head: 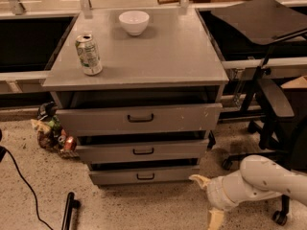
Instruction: Open bottom drawer
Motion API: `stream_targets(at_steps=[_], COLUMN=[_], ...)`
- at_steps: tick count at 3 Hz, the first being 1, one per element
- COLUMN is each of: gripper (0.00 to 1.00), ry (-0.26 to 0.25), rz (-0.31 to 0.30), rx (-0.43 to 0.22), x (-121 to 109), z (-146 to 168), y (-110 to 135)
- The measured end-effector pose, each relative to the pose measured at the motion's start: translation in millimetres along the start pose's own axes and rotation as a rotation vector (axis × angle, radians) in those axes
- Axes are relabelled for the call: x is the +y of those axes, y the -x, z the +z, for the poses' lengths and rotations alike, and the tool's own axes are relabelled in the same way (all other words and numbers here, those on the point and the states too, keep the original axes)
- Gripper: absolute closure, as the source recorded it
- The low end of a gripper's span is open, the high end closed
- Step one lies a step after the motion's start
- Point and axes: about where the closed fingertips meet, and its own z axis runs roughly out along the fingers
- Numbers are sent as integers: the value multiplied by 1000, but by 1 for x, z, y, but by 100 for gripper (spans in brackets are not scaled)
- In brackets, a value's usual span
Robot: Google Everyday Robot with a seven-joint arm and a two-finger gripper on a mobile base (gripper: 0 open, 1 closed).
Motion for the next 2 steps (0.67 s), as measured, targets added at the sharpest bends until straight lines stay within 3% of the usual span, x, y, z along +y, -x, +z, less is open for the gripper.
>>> stream_targets(at_steps=[2], gripper=[0], ry=[-66], rz=[-62], rx=[-165], x=[-74], z=[99], y=[-43])
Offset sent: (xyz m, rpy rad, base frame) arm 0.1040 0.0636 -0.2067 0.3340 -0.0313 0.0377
